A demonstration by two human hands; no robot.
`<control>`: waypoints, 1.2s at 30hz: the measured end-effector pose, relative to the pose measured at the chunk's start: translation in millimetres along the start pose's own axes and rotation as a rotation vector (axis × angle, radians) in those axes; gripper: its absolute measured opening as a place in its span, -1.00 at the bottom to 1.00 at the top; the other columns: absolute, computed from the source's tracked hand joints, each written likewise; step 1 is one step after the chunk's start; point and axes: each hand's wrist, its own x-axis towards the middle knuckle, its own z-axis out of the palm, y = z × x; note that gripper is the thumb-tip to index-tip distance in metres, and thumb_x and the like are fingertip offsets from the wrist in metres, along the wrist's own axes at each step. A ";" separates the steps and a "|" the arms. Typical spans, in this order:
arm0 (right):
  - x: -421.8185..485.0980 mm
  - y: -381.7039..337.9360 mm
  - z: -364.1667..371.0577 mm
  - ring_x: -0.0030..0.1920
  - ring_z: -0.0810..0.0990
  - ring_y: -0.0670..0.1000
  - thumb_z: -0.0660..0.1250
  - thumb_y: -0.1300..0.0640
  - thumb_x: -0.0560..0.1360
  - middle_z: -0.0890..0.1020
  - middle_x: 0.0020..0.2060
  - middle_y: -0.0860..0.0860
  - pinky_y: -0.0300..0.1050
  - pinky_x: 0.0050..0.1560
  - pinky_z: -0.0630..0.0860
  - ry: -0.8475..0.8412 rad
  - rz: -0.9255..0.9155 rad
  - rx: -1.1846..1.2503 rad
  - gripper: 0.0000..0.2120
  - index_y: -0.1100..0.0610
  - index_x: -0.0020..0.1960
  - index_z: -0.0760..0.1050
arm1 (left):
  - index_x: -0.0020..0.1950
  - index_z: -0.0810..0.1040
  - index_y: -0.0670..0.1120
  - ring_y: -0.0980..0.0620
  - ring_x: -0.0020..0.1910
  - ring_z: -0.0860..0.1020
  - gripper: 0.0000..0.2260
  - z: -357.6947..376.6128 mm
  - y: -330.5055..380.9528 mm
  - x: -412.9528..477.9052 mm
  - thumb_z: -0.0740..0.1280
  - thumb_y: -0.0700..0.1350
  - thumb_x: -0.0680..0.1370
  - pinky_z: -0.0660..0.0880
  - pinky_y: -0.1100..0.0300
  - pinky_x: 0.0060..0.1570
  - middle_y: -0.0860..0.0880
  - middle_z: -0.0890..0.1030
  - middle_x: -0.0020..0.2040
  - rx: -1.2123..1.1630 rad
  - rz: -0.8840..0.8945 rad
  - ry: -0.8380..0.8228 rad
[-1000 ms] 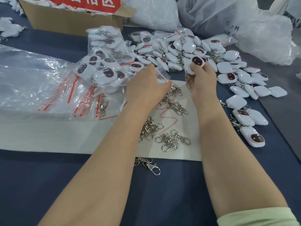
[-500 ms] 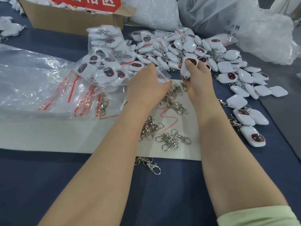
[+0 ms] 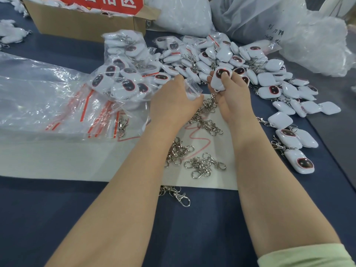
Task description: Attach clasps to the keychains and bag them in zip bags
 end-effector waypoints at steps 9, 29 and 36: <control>-8.5 -2.4 6.0 -0.08 0.62 0.03 0.08 0.54 0.52 0.60 -0.12 0.12 -0.11 0.04 0.54 -0.062 0.003 -0.125 -0.71 0.28 0.12 0.40 | 0.23 0.40 -0.09 -0.06 0.03 0.49 -0.50 -1.8 1.8 -0.4 0.33 0.21 0.45 0.30 0.14 -0.14 -0.02 0.53 0.05 0.014 -0.008 -0.011; -15.8 -23.8 33.2 -0.45 0.39 -0.14 0.38 0.10 0.50 0.47 -0.47 -0.07 -0.31 -0.43 0.31 -0.186 -0.061 -1.053 -0.76 0.07 -0.33 0.51 | 0.38 0.25 -0.10 -0.11 0.21 0.50 -0.30 -3.2 1.6 1.5 0.40 0.25 0.41 0.43 0.04 0.02 -0.09 0.49 0.26 -0.025 0.011 -0.020; -21.5 -34.6 35.9 -0.41 0.49 -0.07 0.21 0.39 0.44 0.54 -0.46 0.00 -0.26 -0.38 0.40 -0.350 0.021 -0.861 -0.77 0.13 -0.24 0.53 | 0.17 0.33 -0.05 0.01 -0.02 0.55 -0.50 -2.4 4.6 2.8 0.41 0.18 0.41 0.39 0.13 -0.17 0.09 0.57 -0.01 -0.075 0.008 -0.021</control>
